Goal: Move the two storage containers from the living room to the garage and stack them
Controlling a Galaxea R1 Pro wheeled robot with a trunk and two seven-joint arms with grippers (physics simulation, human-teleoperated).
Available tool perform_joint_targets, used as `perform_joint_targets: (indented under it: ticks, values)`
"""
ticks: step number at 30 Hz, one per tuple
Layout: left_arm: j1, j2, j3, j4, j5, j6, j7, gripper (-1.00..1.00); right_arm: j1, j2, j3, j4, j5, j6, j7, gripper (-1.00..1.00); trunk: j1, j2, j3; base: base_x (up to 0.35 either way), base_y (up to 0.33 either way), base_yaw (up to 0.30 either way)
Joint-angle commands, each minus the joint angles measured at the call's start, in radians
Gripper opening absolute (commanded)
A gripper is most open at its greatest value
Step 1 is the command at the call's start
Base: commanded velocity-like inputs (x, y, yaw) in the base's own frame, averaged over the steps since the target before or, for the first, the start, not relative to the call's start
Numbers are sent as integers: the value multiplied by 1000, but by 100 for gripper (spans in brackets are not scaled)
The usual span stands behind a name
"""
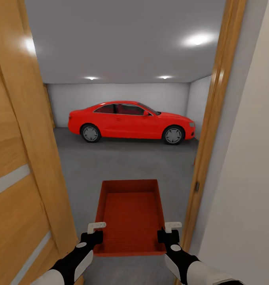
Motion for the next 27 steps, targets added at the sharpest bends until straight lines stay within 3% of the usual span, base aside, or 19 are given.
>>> perform_joint_targets:
  ticks: [1, 7, 21, 27]
  values:
    - [-2, 0, 21, -7, -10, -8, 35, -100, 0, 13, -12, 4, -7, -1, -6, -100, 1, -1, -2, 245, 227, -287]
    - [-2, 0, 21, -7, -10, -8, 35, -100, 0, 12, -11, 4, -7, 1, -6, -100, 1, -1, -2, 199, 178, -180]
    - [-2, -2, 22, -8, -9, -8, 36, -100, 0, 11, -11, 4, -7, 1, -5, -100, 1, -1, -2, 13, 12, -6]
    - [-2, 0, 22, -8, -9, -8, 36, -100, 0, 11, -12, 4, -7, 1, -5, -100, 1, -1, -2, 92, 178, 0]
